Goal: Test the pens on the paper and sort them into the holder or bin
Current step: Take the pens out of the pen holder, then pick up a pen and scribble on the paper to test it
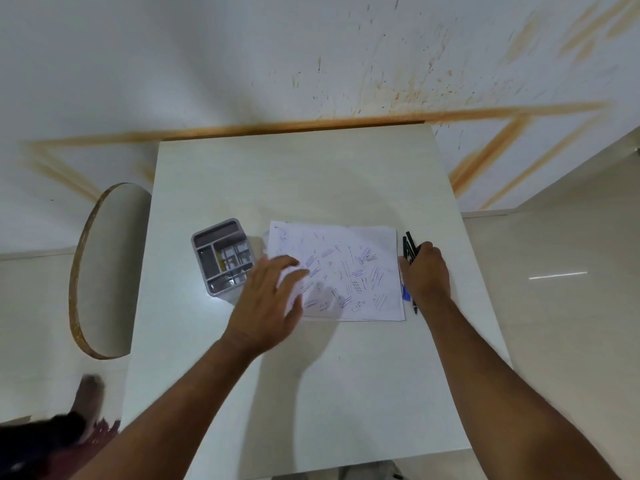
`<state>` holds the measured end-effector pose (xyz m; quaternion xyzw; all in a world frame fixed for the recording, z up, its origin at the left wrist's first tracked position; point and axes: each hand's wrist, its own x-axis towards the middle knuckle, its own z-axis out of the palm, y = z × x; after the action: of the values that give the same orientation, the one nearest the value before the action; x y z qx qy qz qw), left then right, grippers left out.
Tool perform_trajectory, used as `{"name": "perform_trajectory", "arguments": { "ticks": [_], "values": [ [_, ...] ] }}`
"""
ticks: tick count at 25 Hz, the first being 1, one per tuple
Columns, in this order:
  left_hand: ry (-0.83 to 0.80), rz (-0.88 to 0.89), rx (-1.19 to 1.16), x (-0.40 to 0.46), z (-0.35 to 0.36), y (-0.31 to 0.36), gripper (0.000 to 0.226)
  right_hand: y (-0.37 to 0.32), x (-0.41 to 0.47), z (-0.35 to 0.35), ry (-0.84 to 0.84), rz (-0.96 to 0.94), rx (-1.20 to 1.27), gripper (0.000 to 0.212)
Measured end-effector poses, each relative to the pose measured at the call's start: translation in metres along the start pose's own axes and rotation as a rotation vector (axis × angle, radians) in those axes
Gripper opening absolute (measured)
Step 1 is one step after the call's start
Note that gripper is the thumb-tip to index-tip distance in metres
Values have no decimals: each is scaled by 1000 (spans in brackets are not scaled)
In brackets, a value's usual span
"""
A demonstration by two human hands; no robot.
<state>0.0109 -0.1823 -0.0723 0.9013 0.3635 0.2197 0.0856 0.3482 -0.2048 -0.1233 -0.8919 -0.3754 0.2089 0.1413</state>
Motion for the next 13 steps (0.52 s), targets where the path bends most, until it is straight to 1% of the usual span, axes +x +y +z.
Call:
{"name": "perform_trajectory", "arguments": {
  "ticks": [2, 4, 7, 10, 13],
  "values": [
    [-97, 28, -51, 3, 18, 17, 40, 8, -2, -6, -14, -11, 82, 43],
    [-154, 36, -102, 8, 31, 29, 40, 17, -2, -12, -12, -16, 161, 47],
    [-235, -4, -162, 18, 46, 38, 41, 34, 3, -22, -13, -19, 232, 35],
    [-287, -44, -210, 27, 56, 42, 41, 54, 7, -35, -42, 35, 311, 22],
    [-319, -59, -255, 35, 65, 43, 39, 76, 4, -41, -53, 39, 278, 12]
  ]
}}
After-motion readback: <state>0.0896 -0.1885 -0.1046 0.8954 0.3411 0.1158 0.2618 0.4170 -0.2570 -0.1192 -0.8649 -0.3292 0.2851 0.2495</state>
